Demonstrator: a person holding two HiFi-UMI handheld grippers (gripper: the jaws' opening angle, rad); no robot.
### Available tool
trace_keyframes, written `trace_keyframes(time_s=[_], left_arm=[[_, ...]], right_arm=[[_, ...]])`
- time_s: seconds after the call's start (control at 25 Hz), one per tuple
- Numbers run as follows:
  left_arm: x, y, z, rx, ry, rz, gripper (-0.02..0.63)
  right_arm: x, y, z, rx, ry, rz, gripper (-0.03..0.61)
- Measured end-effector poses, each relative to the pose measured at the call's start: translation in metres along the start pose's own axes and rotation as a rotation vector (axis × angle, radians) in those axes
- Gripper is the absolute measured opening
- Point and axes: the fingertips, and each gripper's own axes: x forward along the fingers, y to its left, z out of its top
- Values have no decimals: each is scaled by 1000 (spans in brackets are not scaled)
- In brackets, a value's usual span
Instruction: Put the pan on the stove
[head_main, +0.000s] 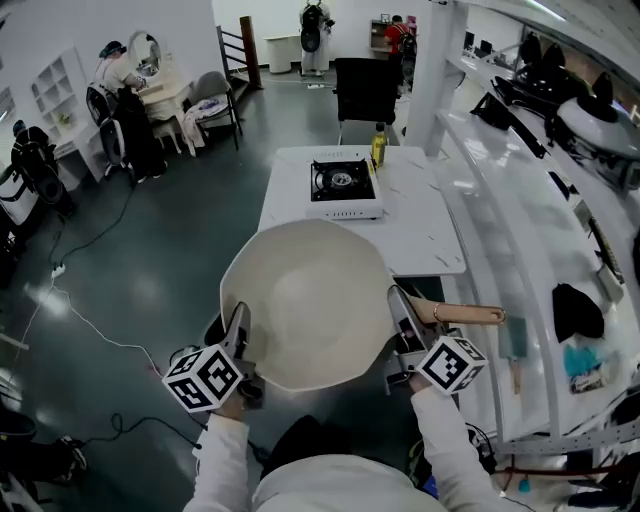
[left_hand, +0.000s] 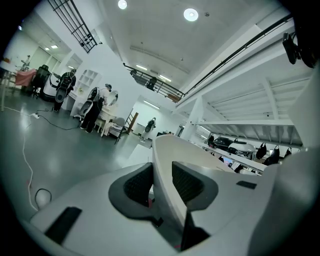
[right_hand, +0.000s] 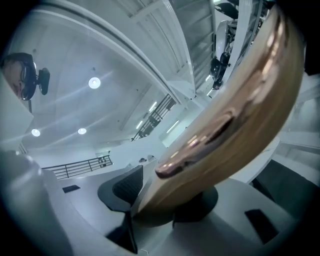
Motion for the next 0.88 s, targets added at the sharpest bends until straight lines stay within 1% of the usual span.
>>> trace_keyframes(time_s=[0.16,0.32,0.56,0.72,0.88], left_arm=[[18,5,11,12,0,7,124],[49,13,24,19,0,-5,123],[122,32,38,4,12,-29,123],[171,51,54,-1,38,-37,123],[218,64,75,9,45,-58,123]], right_arm=[[22,-4,5,0,-7,13,198],[50,-16,7,6,-15,3,199],[111,-49,15,0,-18,-15,199],[157,-66,15,18,-24,-43,198],[201,-82,19,23,-31,-62,198]])
